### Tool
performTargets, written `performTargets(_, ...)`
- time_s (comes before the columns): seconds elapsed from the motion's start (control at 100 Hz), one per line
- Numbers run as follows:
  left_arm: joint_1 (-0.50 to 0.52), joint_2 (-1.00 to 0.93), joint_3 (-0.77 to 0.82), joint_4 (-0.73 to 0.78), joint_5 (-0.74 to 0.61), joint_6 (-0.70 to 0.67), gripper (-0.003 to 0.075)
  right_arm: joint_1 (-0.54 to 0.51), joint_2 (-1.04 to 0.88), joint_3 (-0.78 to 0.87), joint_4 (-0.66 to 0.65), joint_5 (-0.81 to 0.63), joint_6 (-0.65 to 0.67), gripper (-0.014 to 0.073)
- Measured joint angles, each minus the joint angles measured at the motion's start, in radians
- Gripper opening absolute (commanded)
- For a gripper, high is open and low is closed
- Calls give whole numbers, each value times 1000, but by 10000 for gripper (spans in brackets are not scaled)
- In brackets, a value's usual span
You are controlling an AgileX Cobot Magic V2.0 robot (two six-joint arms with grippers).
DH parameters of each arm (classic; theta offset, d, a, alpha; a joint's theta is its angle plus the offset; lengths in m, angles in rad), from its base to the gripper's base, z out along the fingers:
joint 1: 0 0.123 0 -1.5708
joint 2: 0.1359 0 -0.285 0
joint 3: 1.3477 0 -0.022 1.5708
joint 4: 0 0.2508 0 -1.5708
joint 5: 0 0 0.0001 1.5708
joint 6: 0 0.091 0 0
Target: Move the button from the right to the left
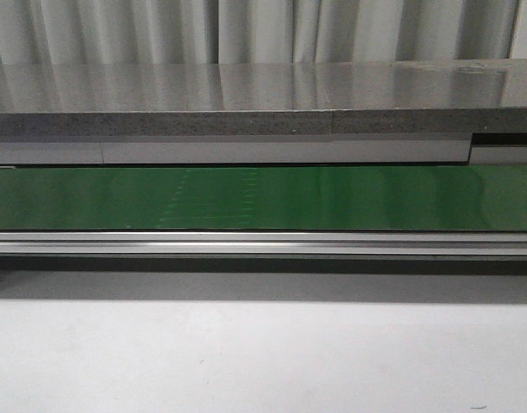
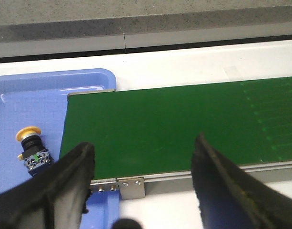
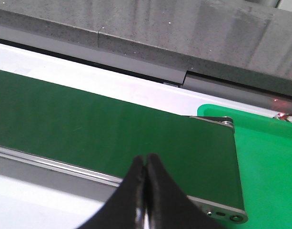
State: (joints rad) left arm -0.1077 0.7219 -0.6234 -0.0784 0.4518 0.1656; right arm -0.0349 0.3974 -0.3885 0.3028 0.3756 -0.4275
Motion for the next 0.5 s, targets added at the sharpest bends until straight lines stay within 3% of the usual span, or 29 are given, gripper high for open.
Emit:
performTargets(0.27, 0, -219, 142, 0, 5, 0, 381, 0, 0, 0, 0, 0, 0, -68)
performTargets(0.36, 0, -241, 163, 0, 10, 0, 309, 0, 0, 0, 0, 0, 0, -68)
performTargets(0.5, 0, -243, 172, 0, 25, 0, 128, 0, 0, 0, 0, 0, 0, -68)
